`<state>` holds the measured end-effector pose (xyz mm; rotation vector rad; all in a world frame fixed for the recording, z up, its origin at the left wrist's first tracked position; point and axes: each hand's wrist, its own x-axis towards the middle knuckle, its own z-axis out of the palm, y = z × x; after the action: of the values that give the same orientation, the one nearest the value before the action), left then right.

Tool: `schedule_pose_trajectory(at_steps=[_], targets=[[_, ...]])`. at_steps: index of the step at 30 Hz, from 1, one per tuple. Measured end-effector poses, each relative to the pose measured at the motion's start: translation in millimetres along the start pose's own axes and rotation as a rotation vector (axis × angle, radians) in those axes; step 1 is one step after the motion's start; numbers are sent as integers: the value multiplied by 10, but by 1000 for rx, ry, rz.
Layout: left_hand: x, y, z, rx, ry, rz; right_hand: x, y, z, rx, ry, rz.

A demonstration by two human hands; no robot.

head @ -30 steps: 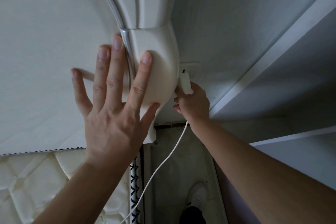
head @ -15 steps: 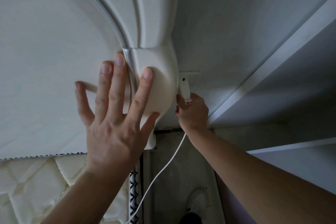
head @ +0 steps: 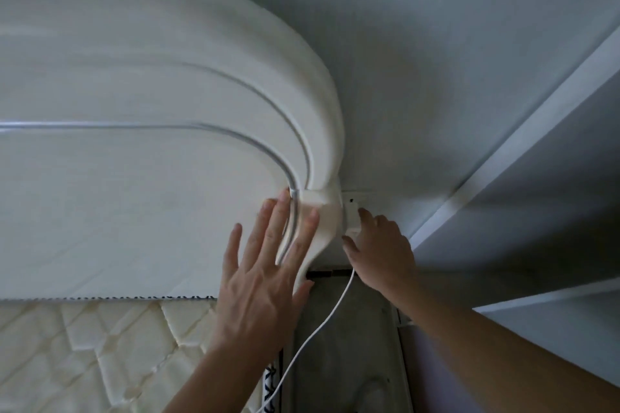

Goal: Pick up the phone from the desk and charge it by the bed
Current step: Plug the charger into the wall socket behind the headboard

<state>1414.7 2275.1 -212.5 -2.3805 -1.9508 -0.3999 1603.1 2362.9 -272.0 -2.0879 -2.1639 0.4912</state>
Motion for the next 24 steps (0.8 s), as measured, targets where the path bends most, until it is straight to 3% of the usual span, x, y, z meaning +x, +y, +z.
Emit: schedule_pose_trajectory(at_steps=[6,14,24], targets=[[-26,144,-638,-72,-146,-87,-627,-184,-873,-130,140,-213],[-238,282,-1337,-118,-115,-153,-1331,-501,-1543,-104,240,-233],[-784,14,-1596,-68,-60,-314,-1649,-1131,-1715,-203,206,-383]])
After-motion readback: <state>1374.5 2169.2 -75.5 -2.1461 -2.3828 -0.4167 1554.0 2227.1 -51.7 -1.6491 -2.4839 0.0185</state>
